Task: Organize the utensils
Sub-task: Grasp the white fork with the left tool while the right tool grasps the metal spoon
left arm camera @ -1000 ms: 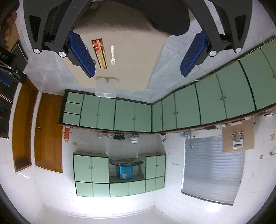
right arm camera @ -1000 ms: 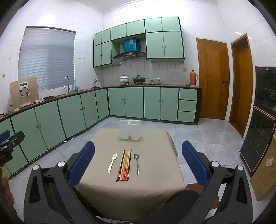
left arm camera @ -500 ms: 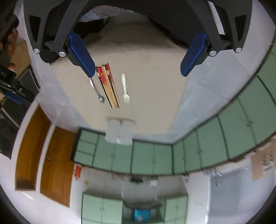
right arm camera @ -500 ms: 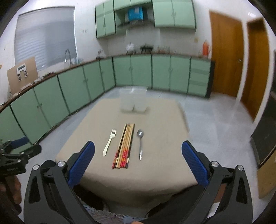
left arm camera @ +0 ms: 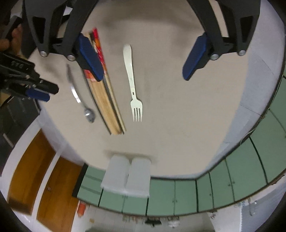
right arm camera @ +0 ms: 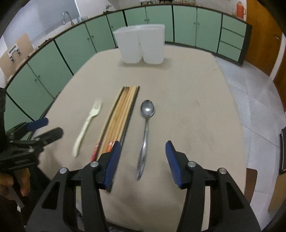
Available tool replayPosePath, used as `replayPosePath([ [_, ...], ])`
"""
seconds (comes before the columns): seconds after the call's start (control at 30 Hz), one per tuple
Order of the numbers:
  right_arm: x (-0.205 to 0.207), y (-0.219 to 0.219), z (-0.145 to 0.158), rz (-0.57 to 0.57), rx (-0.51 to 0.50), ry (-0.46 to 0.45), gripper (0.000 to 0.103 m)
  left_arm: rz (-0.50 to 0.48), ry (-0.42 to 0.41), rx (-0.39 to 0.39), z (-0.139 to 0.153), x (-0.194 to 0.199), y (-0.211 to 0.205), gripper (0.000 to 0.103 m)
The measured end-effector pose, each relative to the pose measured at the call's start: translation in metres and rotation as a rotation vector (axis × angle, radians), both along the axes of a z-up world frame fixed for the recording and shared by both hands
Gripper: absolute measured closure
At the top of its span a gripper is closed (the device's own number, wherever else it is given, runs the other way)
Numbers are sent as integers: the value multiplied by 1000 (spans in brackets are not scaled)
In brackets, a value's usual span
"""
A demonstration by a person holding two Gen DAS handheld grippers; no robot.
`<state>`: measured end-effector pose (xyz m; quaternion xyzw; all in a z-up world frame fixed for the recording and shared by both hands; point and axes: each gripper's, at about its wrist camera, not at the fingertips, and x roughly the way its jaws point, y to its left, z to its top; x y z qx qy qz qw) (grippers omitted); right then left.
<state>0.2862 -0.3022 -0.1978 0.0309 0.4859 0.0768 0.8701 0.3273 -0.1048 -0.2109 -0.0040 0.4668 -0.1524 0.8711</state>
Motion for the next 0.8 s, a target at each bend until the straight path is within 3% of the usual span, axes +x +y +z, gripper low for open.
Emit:
replayPosePath([
  [0.17,34,-8,-23,14,1,39,55,-8,85,31,-43,46,-10,39],
  [0.4,49,-8,-32,26,15,52,55,-18,64,91,-47,60,-23,39],
  [0.5,53,-4,-33,42,16,55,55,-17,44,131,-46,59,-24,46],
  [0.8,77,7,-39,81,-17,92,55,-38,67,135,-45,68,-8,77],
])
